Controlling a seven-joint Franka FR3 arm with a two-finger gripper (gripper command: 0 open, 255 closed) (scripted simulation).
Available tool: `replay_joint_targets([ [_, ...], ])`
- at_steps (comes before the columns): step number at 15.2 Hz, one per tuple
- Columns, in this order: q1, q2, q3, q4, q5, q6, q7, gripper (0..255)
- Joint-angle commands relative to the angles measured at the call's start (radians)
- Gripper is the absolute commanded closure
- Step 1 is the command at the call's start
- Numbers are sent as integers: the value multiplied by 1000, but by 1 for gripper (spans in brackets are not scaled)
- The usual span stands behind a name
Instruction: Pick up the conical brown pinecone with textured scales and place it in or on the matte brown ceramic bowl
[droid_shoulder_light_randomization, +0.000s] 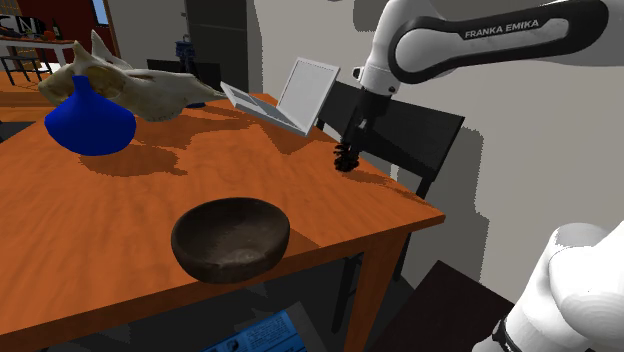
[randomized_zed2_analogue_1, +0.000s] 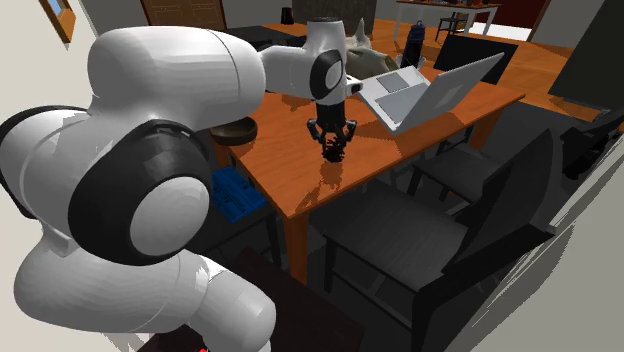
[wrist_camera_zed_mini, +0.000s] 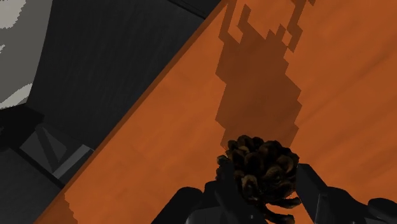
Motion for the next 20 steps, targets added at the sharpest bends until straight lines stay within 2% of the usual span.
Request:
replay_joint_targets([
  [1, 1, 2, 1, 19, 1, -21, 0, 255],
  [5, 1, 4, 1, 74, 2, -74, -2, 255],
  [6, 1, 5, 1, 63, 2, -61, -2, 255],
  [7, 1, 5, 1, 63, 2, -61, -2, 0],
  [11, -78, 238, -41, 352, 192, -240, 425, 0],
  [20, -71, 238, -35, 251, 196, -138, 423, 0],
])
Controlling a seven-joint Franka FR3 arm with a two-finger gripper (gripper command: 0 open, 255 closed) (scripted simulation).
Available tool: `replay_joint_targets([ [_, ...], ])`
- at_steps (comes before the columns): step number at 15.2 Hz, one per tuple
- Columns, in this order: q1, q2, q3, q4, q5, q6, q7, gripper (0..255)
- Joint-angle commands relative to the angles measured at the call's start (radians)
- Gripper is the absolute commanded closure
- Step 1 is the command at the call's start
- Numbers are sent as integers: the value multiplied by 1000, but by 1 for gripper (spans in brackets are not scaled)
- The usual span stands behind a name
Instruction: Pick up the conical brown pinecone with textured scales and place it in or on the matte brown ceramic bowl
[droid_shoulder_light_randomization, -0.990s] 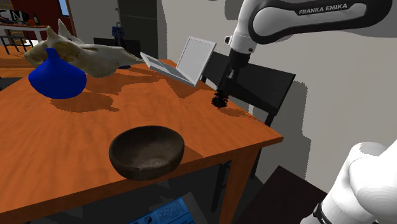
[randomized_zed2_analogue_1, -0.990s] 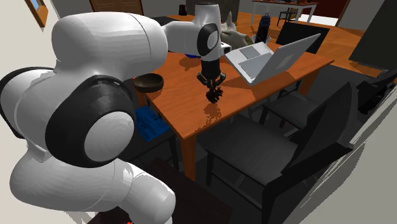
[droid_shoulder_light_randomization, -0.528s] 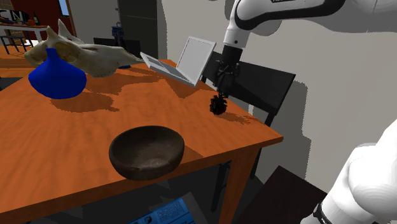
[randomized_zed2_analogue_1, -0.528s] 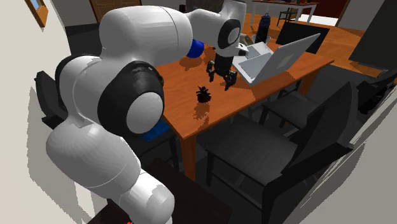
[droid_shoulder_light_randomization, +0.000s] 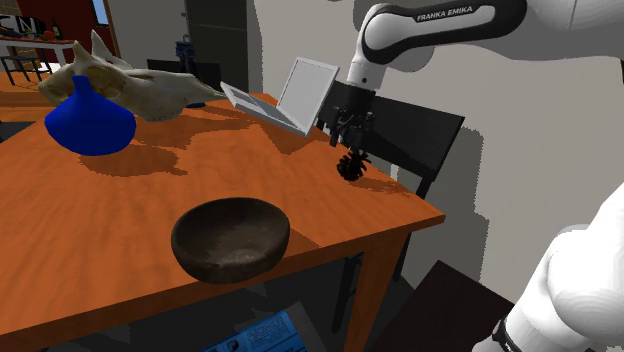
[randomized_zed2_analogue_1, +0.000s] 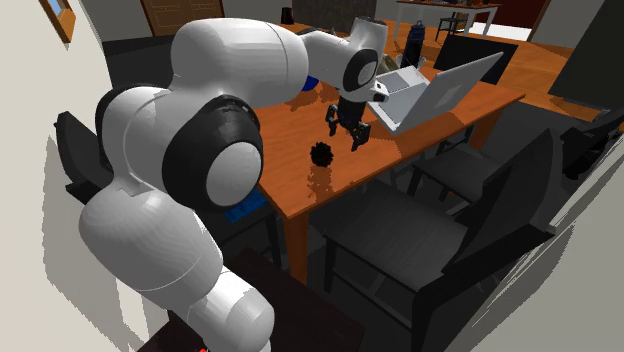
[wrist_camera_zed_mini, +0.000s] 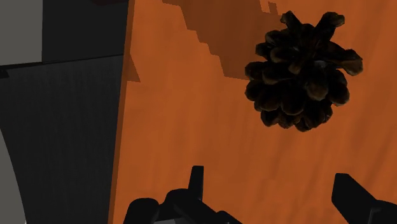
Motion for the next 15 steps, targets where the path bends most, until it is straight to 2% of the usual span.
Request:
replay_joint_targets([
  [1, 0, 0, 0, -5, 0, 5, 0, 0],
  [6, 0, 1, 0, -4, 0, 5, 0, 0],
  [7, 0, 1, 0, -4, 0, 5, 0, 255],
  [15, 0, 1, 0, -4, 0, 5, 0, 255],
])
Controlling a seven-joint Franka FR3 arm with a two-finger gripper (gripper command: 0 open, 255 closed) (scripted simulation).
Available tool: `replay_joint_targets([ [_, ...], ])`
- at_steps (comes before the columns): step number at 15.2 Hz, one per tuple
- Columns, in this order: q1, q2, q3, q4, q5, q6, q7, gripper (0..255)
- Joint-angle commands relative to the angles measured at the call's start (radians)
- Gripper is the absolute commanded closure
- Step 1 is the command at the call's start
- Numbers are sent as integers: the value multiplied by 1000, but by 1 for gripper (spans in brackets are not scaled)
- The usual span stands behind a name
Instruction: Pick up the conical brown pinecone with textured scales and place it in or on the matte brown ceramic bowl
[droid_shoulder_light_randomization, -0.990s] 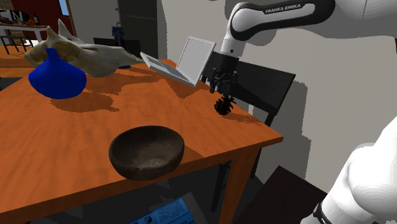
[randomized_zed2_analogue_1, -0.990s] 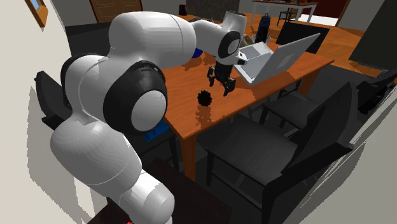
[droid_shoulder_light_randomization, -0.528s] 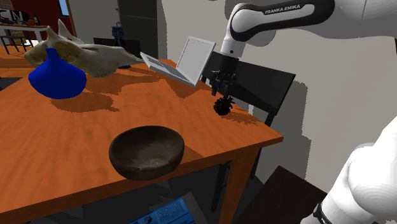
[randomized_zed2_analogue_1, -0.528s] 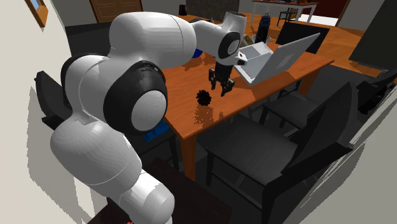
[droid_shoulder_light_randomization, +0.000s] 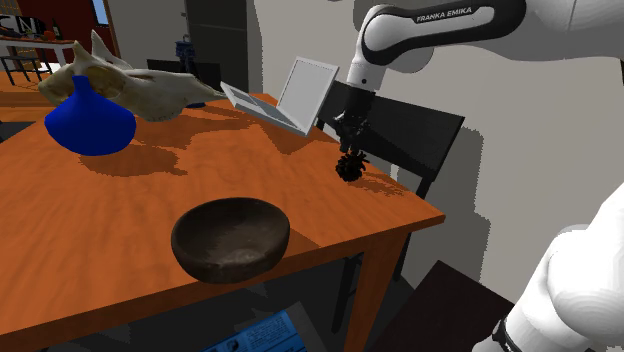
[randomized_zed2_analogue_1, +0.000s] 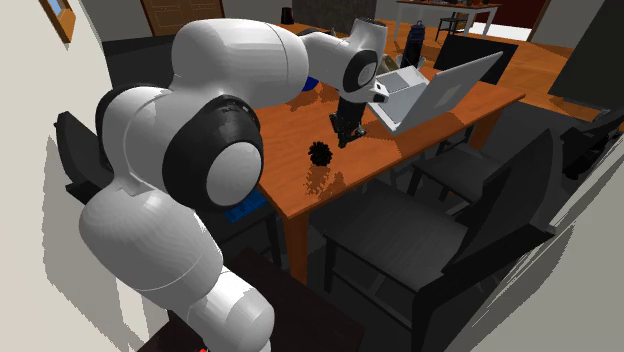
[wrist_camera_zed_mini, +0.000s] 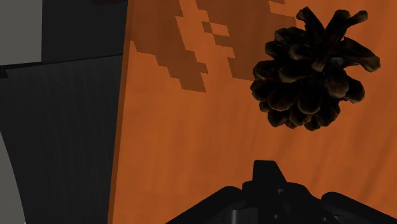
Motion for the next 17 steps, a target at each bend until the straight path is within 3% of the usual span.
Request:
replay_joint_targets([
  [1, 0, 0, 0, 0, 0, 0, 0, 255],
  [2, 0, 0, 0, 0, 0, 0, 0, 0],
  [9, 37, 78, 51, 221, -10, -464, 242, 0],
  [17, 42, 33, 58, 72, -9, -359, 240, 0],
])
